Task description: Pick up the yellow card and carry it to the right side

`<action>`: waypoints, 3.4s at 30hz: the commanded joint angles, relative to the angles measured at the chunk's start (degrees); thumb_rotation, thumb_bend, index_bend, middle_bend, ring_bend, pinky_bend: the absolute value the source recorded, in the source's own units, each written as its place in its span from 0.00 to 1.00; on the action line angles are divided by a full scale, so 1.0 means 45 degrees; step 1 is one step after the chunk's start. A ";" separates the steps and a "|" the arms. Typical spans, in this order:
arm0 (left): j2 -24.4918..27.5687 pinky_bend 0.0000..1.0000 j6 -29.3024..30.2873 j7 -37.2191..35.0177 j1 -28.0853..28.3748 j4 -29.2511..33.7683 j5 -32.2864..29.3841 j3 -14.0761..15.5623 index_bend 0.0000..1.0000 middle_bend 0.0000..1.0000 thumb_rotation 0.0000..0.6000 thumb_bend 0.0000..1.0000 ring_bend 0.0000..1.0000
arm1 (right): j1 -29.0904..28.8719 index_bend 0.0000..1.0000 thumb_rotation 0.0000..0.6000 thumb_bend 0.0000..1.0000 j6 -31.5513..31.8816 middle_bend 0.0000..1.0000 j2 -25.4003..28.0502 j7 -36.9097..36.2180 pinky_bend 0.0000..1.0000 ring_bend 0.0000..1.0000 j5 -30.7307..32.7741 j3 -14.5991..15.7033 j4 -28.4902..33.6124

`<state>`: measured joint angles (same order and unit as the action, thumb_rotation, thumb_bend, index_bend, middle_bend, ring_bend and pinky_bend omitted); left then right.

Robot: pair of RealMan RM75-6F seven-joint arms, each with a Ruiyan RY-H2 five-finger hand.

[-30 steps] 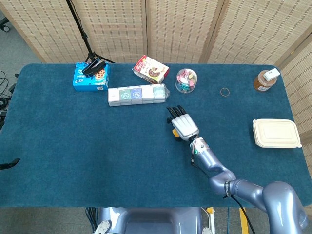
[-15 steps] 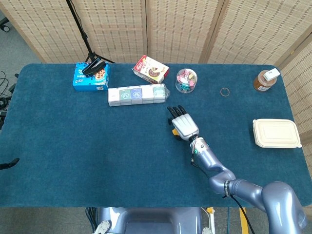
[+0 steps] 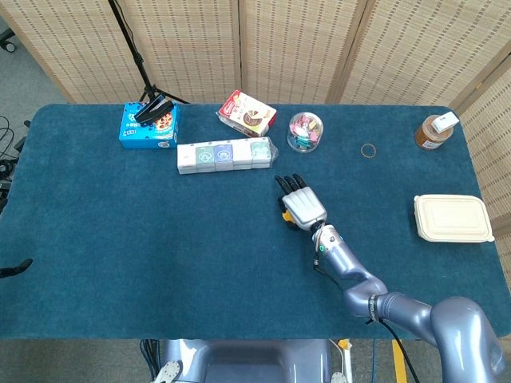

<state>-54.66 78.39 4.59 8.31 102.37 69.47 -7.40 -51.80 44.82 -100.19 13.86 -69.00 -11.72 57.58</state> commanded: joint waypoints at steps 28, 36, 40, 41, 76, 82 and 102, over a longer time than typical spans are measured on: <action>0.0025 0.00 -0.0004 -0.0092 0.0002 -0.0001 0.0066 0.0010 0.00 0.00 1.00 0.00 0.00 | -0.0170 0.55 1.00 0.41 -0.0712 0.00 0.0278 0.0555 0.00 0.00 0.0772 0.0031 0.0336; 0.0001 0.00 0.0008 -0.0040 0.0009 0.0005 0.0053 0.0007 0.00 0.00 1.00 0.00 0.00 | -0.0182 0.56 1.00 0.44 -0.0760 0.00 0.0304 0.0540 0.00 0.00 0.0851 0.0046 0.0326; -0.0002 0.00 0.0027 -0.0027 0.0004 0.0015 0.0063 0.0010 0.00 0.00 1.00 0.00 0.00 | -0.0177 0.57 1.00 0.51 -0.0757 0.00 0.0324 0.0531 0.00 0.00 0.0871 0.0056 0.0334; -0.0006 0.00 0.0029 -0.0022 0.0003 0.0014 0.0068 0.0014 0.00 0.00 1.00 0.00 0.00 | -0.0177 0.57 1.00 0.53 -0.0759 0.00 0.0329 0.0536 0.00 0.00 0.0882 0.0059 0.0336; 0.0063 0.00 -0.0050 -0.0199 0.0005 -0.0014 0.0094 0.0026 0.00 0.00 1.00 0.00 0.00 | 0.0002 0.64 1.00 0.64 0.0284 0.00 0.0119 0.0336 0.00 0.00 0.0736 -0.0289 -0.1789; 0.0103 0.00 -0.0070 -0.0305 -0.0005 0.0004 0.0194 0.0059 0.00 0.00 1.00 0.00 0.00 | 0.0032 0.64 1.00 0.64 0.0233 0.00 0.0908 0.0997 0.00 0.00 0.1384 -0.0826 -0.3414; 0.0243 0.00 0.0205 -0.0860 -0.0245 -0.0053 0.1036 0.0348 0.00 0.00 1.00 0.00 0.00 | 0.2219 0.50 1.00 0.61 0.4573 0.00 0.4745 -0.1296 0.00 0.00 -0.0967 -0.0827 0.2008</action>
<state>-53.62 79.19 0.92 7.33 102.18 73.89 -5.98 -44.45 61.33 -81.88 11.00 -70.05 -16.17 62.41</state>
